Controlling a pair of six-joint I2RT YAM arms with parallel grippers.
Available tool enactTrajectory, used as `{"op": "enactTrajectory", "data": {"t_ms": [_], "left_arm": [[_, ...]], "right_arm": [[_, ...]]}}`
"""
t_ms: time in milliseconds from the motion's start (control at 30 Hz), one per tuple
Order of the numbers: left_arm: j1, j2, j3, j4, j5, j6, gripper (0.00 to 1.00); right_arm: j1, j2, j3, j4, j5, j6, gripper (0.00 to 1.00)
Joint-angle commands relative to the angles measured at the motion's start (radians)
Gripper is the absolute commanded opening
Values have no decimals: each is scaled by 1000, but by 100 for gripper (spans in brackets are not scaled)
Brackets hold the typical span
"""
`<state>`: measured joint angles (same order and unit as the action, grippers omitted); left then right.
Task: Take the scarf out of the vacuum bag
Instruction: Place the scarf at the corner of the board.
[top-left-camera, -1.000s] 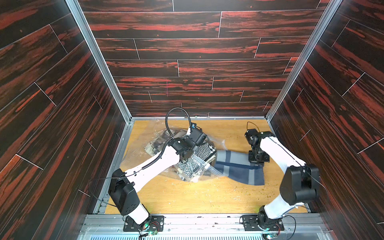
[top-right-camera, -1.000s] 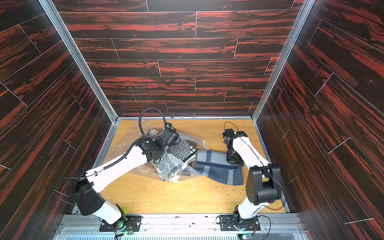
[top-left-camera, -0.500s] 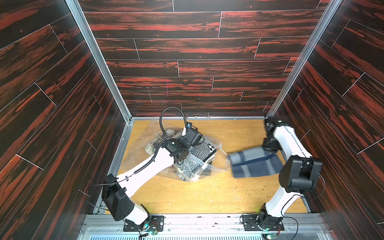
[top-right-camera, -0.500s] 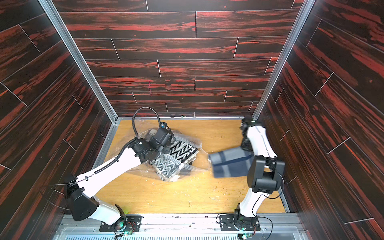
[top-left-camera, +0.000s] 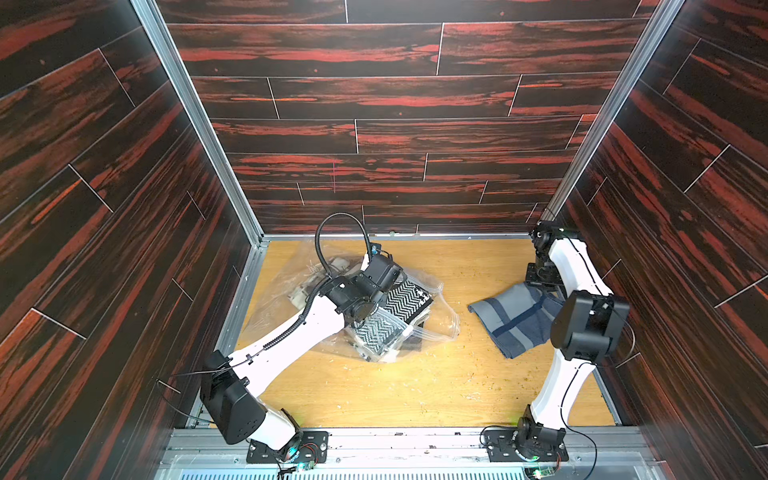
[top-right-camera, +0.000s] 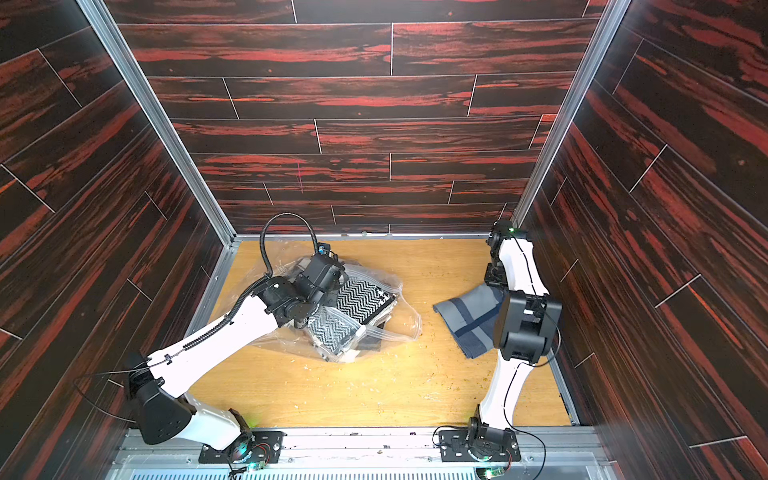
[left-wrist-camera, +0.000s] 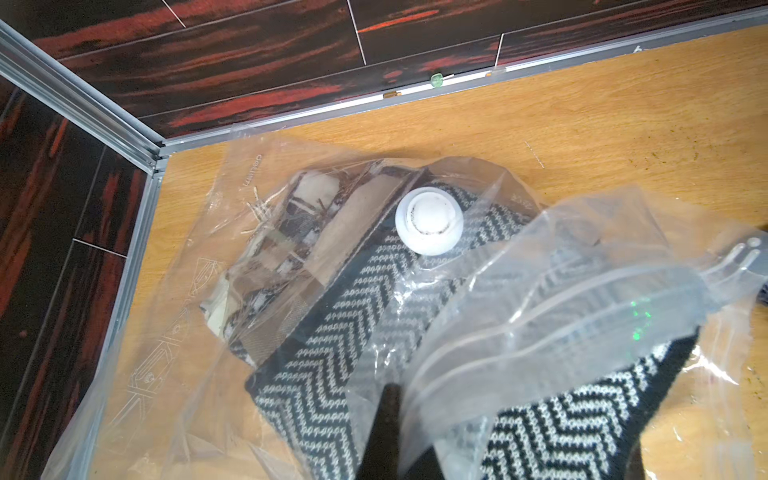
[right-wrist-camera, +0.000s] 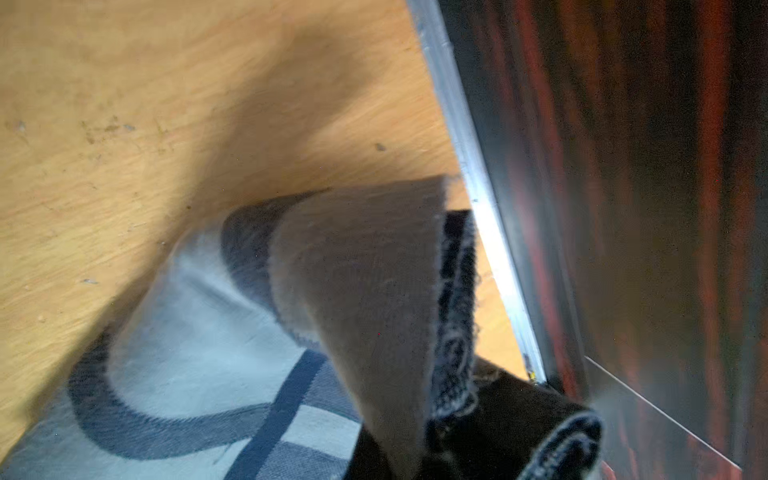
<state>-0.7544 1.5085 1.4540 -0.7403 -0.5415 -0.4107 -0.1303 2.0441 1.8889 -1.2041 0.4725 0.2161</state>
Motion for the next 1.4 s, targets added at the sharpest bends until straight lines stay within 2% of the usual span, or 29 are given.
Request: {"op": "enactTrajectory", "data": {"t_ms": [0, 67, 167, 267, 367, 800, 1033, 1233, 1367], "left_arm": [[11, -48, -8, 4, -18, 4, 0], [11, -51, -9, 7, -14, 4, 0], [11, -50, -13, 16, -11, 4, 0], [11, -42, -8, 21, -6, 4, 0], [10, -38, -3, 19, -3, 4, 0], [10, -19, 21, 19, -4, 14, 0], [11, -16, 21, 25, -2, 5, 0], [11, -24, 12, 27, 1, 0, 0], [10, -23, 14, 28, 6, 0, 0]], "right_arm": [[6, 25, 36, 1, -133, 6, 0], [13, 50, 46, -3, -165, 12, 0], [21, 58, 24, 28, -298, 5, 0], [29, 43, -5, 75, -326, 25, 0], [12, 30, -9, 142, -433, 54, 0], [-164, 137, 228, 305, -855, 284, 0], [-188, 265, 389, 181, -828, 239, 0], [-187, 302, 435, 145, -749, 186, 0], [-187, 372, 564, 64, -693, 158, 0]]}}
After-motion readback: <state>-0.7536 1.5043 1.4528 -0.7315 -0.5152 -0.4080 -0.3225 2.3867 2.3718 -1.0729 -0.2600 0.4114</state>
